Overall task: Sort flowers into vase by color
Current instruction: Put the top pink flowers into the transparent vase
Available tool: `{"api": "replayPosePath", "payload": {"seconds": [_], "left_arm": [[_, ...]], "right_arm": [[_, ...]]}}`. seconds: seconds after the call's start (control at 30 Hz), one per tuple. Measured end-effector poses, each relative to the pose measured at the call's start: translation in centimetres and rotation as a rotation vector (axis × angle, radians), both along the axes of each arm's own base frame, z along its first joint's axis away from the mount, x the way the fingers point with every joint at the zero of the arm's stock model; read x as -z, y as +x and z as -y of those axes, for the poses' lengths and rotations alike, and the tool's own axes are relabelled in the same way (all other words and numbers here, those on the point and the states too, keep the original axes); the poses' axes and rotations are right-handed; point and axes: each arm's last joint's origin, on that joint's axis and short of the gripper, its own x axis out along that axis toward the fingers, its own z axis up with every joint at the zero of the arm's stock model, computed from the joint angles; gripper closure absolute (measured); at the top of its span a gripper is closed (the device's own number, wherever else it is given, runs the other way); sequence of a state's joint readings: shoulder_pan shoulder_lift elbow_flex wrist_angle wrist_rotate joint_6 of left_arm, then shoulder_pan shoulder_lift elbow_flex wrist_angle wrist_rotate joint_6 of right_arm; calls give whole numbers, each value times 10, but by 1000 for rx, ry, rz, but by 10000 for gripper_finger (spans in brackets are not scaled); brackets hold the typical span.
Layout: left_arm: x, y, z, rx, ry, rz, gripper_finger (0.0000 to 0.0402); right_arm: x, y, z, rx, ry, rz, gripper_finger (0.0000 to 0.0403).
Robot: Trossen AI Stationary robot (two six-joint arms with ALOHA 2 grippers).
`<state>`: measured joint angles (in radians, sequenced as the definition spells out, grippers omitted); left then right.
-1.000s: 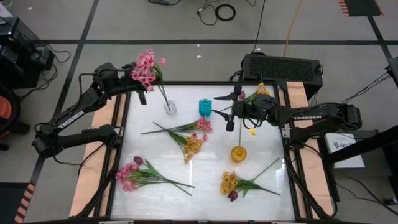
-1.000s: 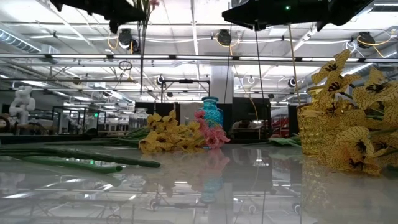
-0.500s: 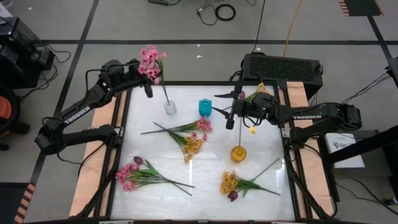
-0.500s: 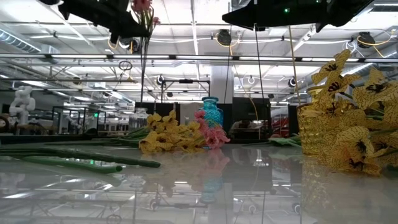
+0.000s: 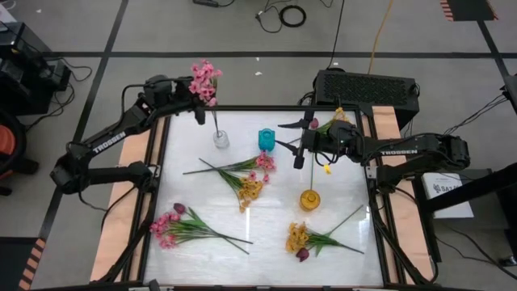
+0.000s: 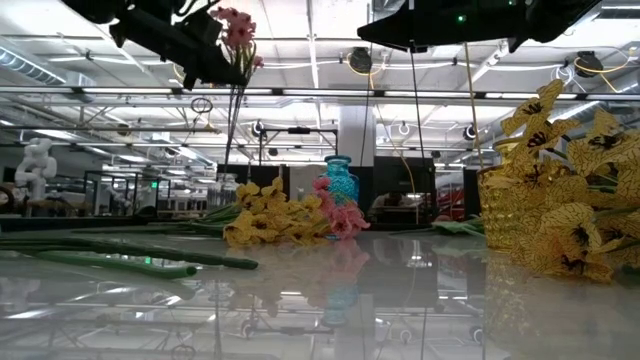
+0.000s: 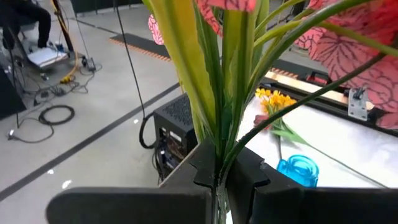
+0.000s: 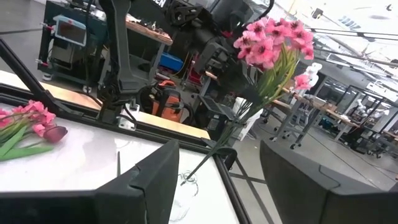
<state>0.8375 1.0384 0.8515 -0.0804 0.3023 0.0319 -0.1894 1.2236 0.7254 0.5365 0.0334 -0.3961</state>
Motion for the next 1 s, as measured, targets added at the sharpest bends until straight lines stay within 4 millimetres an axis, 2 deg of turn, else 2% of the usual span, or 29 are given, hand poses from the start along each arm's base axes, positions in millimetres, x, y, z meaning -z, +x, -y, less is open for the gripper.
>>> {"api": "replayPosePath", "payload": {"seconds": [0.3,1.0], "left_arm": [[11,1,-2,-29,-61,-68,365],[27,-5,3,-42,-160,-220,199]], "right_arm": [[1,0,0,0,12,-7,186],[2,0,0,-1,20,-13,186]]}}
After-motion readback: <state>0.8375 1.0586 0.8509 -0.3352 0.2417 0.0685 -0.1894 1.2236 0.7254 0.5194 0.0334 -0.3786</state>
